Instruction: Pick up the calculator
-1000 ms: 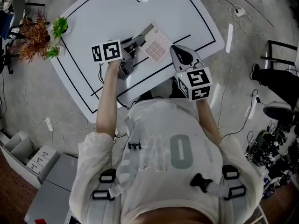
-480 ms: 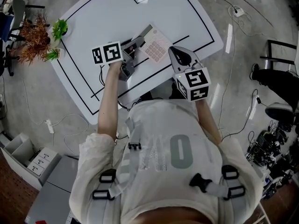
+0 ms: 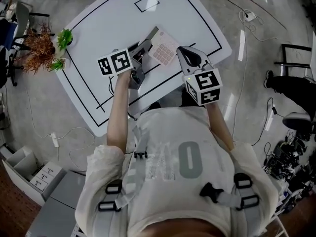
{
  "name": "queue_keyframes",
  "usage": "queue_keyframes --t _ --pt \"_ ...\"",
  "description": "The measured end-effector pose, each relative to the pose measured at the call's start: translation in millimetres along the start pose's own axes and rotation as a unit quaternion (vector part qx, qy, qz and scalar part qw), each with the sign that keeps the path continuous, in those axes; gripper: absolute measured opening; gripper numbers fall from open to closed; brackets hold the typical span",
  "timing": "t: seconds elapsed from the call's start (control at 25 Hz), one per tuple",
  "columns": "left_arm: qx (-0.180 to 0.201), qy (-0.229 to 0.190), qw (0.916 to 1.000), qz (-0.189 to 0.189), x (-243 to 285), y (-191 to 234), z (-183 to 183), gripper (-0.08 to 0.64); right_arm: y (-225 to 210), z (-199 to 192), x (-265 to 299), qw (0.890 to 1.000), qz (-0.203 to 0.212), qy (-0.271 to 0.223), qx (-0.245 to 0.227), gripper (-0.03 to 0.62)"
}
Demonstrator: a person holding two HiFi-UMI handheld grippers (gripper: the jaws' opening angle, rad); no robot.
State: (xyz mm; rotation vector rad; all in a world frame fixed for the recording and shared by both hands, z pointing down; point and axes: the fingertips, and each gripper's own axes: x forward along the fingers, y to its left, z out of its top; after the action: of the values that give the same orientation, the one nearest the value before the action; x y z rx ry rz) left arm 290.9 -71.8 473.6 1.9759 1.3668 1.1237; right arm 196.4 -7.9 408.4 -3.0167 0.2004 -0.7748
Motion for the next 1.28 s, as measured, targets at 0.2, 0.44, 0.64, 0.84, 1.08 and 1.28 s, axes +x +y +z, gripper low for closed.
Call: queue_keyframes --t 0.2,0.44,0.64,0.84,1.08,1.28 --pt "0.039 -0.091 0.9944 0.038 -17.7 -25.6 47.3 0.081 -12.1 35.2 3.7 0.999 0.005 -0.046 -0.008 0.006" --pt "0.172 -0.177 0.9594 0.137 -50.8 -57.6 97.2 0.081 -24.2 80.3 4.7 0.995 0.017 -0.093 -0.026 0.006" --pt "0.257 -0.238 0.9099 0.223 -87.0 -85.0 121.0 0.080 -31.5 112.8 6.5 0.991 0.034 -0.123 -0.029 0.006" --pt "0.292 -0.251 0.8715 0.303 -111.0 -90.7 118.6 0.074 -30.8 127.9 11.6 0.988 0.057 -0.139 -0.025 0.006" --pt "0.312 -0.272 0.8349 0.364 -137.3 -90.3 104.0 0.072 -16.3 130.4 11.3 0.984 0.089 -0.153 -0.027 0.006" --pt "0.314 -0.289 0.8166 0.389 -157.7 -92.7 94.5 0.072 2.9 124.9 12.4 0.980 0.118 -0.153 -0.038 0.006"
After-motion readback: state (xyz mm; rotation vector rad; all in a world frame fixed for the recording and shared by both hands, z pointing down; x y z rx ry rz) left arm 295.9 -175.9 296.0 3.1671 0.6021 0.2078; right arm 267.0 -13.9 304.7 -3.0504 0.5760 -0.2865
